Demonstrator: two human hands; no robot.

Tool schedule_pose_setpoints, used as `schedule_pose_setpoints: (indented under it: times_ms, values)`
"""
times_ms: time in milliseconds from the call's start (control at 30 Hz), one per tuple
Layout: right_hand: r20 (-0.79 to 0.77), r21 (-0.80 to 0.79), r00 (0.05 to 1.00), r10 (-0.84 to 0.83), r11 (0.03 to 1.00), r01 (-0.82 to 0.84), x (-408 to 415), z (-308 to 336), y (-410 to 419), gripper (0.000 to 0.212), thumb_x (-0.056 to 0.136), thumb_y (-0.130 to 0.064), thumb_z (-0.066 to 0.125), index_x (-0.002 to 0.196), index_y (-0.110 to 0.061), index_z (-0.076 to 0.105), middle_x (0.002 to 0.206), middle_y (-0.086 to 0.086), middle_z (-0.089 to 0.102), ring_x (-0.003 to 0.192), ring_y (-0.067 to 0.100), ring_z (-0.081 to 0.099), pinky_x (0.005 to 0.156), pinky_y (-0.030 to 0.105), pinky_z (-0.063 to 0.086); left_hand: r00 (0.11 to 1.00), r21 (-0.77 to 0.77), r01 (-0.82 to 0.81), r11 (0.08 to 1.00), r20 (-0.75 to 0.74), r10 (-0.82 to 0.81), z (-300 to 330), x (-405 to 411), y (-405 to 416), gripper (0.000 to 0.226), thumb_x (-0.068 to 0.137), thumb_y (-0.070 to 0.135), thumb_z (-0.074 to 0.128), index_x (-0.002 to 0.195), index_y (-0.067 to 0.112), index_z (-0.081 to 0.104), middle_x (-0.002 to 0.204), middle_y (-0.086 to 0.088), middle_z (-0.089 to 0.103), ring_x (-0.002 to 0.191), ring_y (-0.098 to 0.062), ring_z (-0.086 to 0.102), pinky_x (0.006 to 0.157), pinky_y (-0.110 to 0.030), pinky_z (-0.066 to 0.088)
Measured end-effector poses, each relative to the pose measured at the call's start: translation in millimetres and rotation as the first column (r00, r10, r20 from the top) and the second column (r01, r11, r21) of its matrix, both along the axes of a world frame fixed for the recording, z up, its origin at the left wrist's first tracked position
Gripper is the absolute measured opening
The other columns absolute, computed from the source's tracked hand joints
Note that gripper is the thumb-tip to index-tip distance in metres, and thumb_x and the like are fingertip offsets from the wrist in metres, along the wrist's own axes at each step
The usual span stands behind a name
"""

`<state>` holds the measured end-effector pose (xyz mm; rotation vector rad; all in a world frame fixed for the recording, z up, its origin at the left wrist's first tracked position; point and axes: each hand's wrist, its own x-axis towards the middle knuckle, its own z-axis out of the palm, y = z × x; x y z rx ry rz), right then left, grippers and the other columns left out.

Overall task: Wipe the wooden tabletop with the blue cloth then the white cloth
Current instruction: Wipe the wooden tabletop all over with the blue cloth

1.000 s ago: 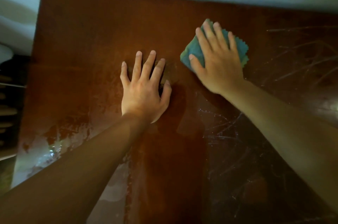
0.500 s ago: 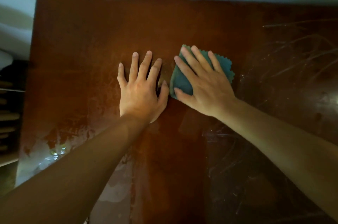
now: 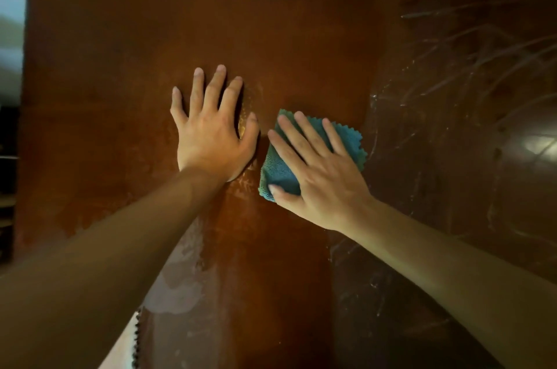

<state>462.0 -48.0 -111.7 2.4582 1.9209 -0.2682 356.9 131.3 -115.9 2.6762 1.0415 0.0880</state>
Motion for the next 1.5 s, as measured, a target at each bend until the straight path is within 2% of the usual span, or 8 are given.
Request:
schedule_pose_setpoints:
  times_ms: [133,400,467,633,867,1000,1233,1500]
  values:
    - [0.010,-0.002,1.000,0.020,1.000,-0.020,14,-5,11,0.081,0.099,-0.068,0.025,0.163,-0.019,0.018,0.172,0.007,0.012,0.159,0.025,0.007,0.128,0.056,0.010,1.000,-0.004,0.002,1.000,0.006,-0.002,-2,0,2,0.063,0.099,0.054,0.034,0.155,0.024,0.033,0.167,-0.002,0.022,0.156,-0.027,0.004,0.122,-0.059,0.000]
    - [0.034,0.025,0.993,-0.113,0.993,0.112,37,-2,32,0.076,0.102,-0.061,0.021,0.163,-0.017,0.019,0.172,0.006,0.013,0.160,0.026,0.007,0.128,0.054,0.009,0.998,-0.042,0.027,0.999,0.059,-0.025,4,-3,1,0.059,0.099,0.050,0.041,0.153,0.025,0.038,0.166,-0.002,0.024,0.156,-0.025,0.006,0.123,-0.057,-0.001]
    - [0.034,0.031,0.991,-0.131,0.991,0.130,22,-1,23,0.076,0.103,-0.061,0.022,0.163,-0.015,0.020,0.172,0.007,0.014,0.159,0.026,0.008,0.128,0.054,0.009,0.995,-0.040,0.062,0.997,0.084,-0.058,8,-7,-6,0.056,0.099,0.044,0.042,0.151,0.022,0.041,0.165,-0.004,0.027,0.156,-0.025,0.010,0.122,-0.057,0.001]
    - [0.016,0.057,0.999,-0.040,0.998,0.039,-17,-2,-35,0.073,0.103,-0.058,0.027,0.161,-0.013,0.028,0.170,0.011,0.020,0.158,0.029,0.014,0.127,0.055,0.015,0.980,-0.107,0.130,0.986,0.168,-0.111,8,-38,-73,0.048,0.100,0.030,0.043,0.145,0.017,0.050,0.161,-0.004,0.035,0.154,-0.024,0.019,0.123,-0.053,0.006]
    - [0.038,0.055,0.999,0.028,0.998,-0.030,10,-1,-28,0.075,0.102,-0.059,0.032,0.161,-0.014,0.028,0.170,0.011,0.019,0.158,0.030,0.015,0.127,0.054,0.015,0.978,-0.001,0.168,0.986,0.122,-0.167,-4,-46,-87,0.048,0.103,0.033,0.034,0.145,0.015,0.051,0.158,-0.007,0.041,0.153,-0.028,0.024,0.122,-0.061,0.012]
    - [0.057,0.093,0.998,0.007,0.996,-0.013,12,-2,-27,0.073,0.103,-0.056,0.036,0.161,-0.012,0.030,0.169,0.012,0.022,0.158,0.031,0.018,0.127,0.052,0.016,0.978,0.006,0.168,0.986,0.121,-0.168,-5,-47,-89,0.049,0.103,0.033,0.033,0.146,0.015,0.050,0.159,-0.006,0.039,0.153,-0.028,0.023,0.122,-0.059,0.010]
    - [0.017,0.104,0.997,-0.081,0.991,0.079,-42,-4,-64,0.072,0.104,-0.055,0.032,0.159,-0.009,0.032,0.168,0.014,0.026,0.157,0.032,0.018,0.126,0.054,0.019,0.978,-0.008,0.188,0.982,0.098,-0.186,-5,-48,-89,0.053,0.101,0.039,0.036,0.147,0.015,0.048,0.162,-0.006,0.035,0.154,-0.028,0.017,0.122,-0.060,0.006]
    - [0.023,0.064,1.000,-0.019,0.998,0.017,-25,-7,-65,0.072,0.103,-0.057,0.031,0.161,-0.015,0.029,0.170,0.010,0.021,0.158,0.028,0.014,0.127,0.054,0.014,0.976,0.001,0.192,0.981,0.108,-0.191,-7,-48,-88,0.058,0.097,0.046,0.036,0.146,0.016,0.048,0.162,-0.006,0.035,0.155,-0.029,0.017,0.122,-0.061,0.006]
